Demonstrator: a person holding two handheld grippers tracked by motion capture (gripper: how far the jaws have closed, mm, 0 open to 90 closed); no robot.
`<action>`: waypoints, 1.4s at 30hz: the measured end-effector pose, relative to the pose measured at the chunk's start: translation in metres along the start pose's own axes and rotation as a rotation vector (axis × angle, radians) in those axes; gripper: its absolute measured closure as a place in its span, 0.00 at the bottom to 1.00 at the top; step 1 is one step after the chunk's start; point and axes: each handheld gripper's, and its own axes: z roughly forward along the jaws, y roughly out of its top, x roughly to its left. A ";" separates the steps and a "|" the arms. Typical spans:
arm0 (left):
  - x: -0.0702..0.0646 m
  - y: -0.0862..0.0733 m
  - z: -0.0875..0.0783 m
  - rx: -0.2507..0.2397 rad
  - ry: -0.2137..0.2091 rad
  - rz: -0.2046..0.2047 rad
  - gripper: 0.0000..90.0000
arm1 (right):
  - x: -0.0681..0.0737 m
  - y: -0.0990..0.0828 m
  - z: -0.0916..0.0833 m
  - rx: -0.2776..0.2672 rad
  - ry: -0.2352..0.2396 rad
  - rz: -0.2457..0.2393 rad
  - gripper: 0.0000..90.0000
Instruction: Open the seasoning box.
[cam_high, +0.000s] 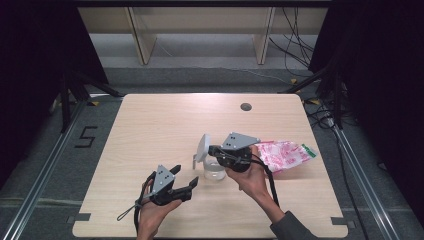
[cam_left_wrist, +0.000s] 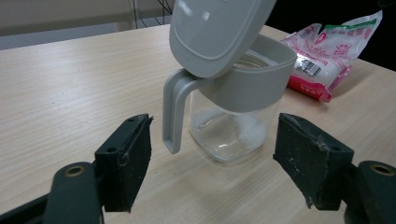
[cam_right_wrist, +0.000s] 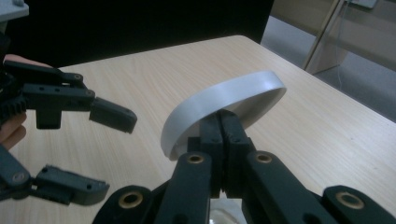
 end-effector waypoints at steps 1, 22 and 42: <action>0.000 0.000 0.000 0.000 0.001 0.020 0.29 | 0.002 0.001 0.001 -0.002 0.000 0.008 1.00; -0.006 -0.014 -0.005 -0.026 0.015 -0.037 0.26 | -0.015 -0.033 -0.039 -0.001 -0.044 0.125 0.92; -0.013 -0.017 -0.002 0.011 0.000 -0.032 0.25 | -0.037 -0.131 -0.141 0.030 -0.289 0.441 0.72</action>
